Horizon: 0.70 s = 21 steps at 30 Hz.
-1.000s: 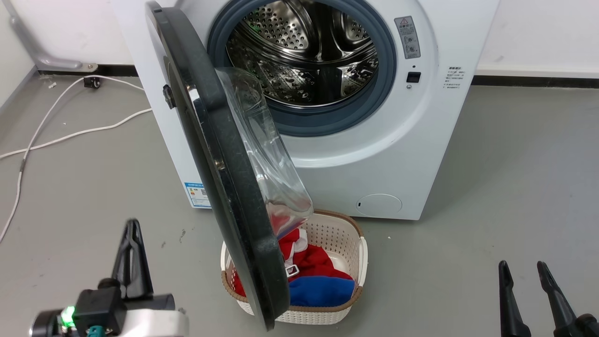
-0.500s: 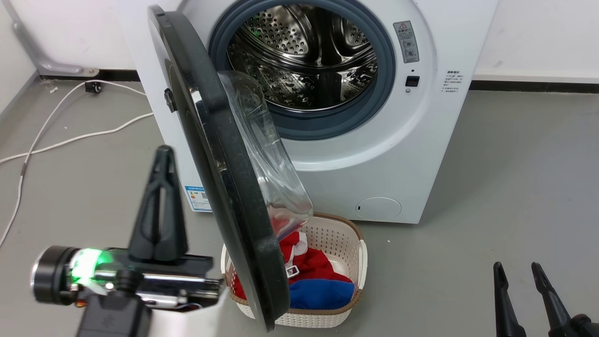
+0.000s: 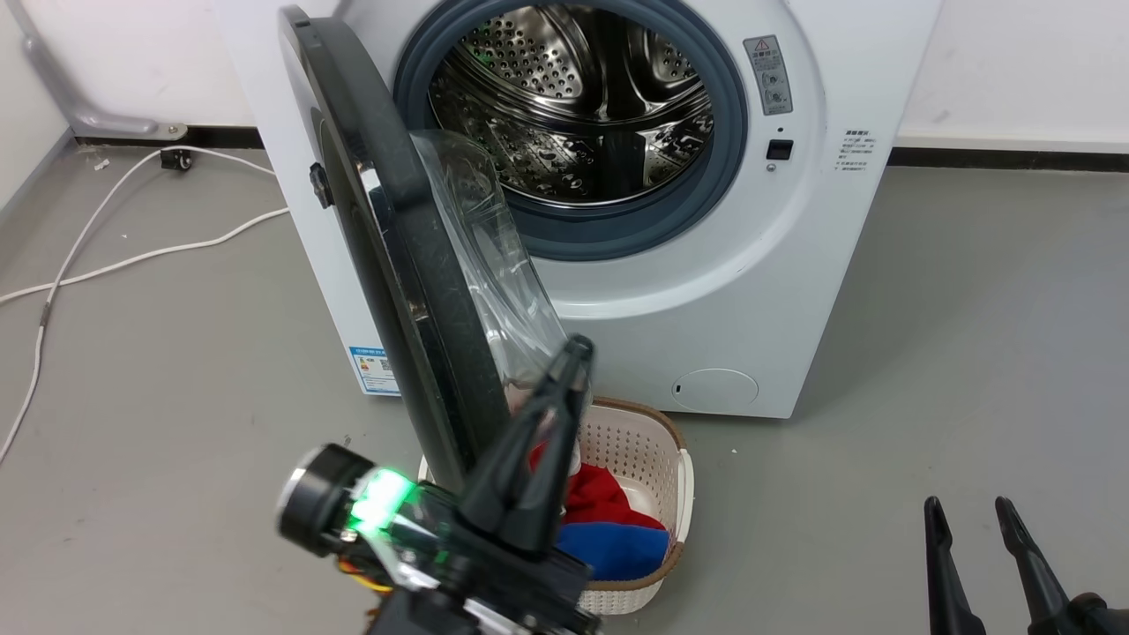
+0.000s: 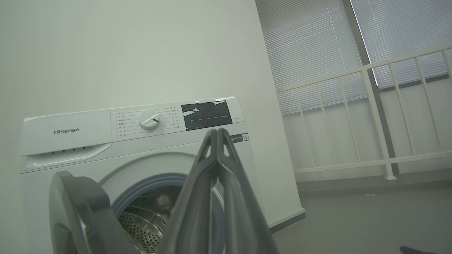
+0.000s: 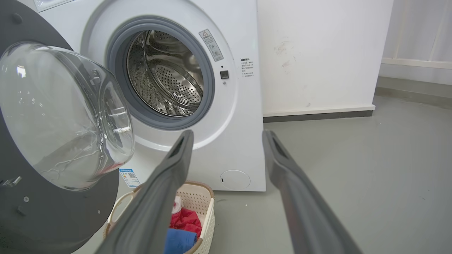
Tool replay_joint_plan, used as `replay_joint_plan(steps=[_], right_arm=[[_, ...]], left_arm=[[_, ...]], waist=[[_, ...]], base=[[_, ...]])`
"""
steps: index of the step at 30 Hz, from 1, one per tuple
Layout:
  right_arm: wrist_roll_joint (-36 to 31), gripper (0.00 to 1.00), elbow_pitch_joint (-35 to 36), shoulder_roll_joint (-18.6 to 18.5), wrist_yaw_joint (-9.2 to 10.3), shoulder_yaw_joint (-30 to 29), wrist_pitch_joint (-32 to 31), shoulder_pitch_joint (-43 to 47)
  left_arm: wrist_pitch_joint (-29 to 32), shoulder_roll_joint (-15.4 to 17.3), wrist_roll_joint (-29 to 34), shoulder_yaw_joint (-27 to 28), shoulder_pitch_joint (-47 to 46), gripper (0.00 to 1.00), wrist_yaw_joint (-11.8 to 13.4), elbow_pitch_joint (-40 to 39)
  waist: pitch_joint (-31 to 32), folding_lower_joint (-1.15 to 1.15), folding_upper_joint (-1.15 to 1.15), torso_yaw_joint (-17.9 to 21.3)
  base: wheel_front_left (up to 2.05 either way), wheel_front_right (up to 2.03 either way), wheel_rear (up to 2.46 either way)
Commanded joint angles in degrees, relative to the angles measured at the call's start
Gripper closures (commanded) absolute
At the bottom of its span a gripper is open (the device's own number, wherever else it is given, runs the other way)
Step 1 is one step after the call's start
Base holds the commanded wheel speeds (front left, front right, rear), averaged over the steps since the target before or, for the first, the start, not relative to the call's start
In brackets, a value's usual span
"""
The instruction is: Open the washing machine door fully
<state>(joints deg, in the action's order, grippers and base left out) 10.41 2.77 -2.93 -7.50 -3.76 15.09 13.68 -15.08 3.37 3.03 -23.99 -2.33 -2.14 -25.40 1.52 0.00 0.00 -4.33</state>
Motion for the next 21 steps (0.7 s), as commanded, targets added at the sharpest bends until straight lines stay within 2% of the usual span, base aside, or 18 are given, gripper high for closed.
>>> replay_joint_plan(steps=[1, 8, 21], right_arm=[[-0.23, 0.00, -0.13, 0.10, 0.01, 0.06, 0.10, -0.26], [-0.49, 0.00, -0.44, 0.11, 0.01, 0.41, 0.10, -0.40], [-0.63, 0.00, -1.62, 0.10, 0.01, 0.74, 0.10, -1.39]], left_arm=[[-0.14, -0.04, -0.27, -1.48, -0.51, 1.00, -0.55, 1.39], [-0.14, -0.02, -0.97, -6.30, 1.07, 1.00, -1.75, 7.14], [-0.14, 0.33, -3.44, -7.27, 4.36, 1.00, -0.48, 17.52]], waist=[[-0.17, 0.00, 0.00, -0.11], [-0.76, 0.00, 0.00, -0.10], [-2.58, 0.00, 0.00, -0.40]], base=[[0.00, 0.00, 0.00], [0.00, 0.00, 0.00], [0.00, 0.00, 0.00]])
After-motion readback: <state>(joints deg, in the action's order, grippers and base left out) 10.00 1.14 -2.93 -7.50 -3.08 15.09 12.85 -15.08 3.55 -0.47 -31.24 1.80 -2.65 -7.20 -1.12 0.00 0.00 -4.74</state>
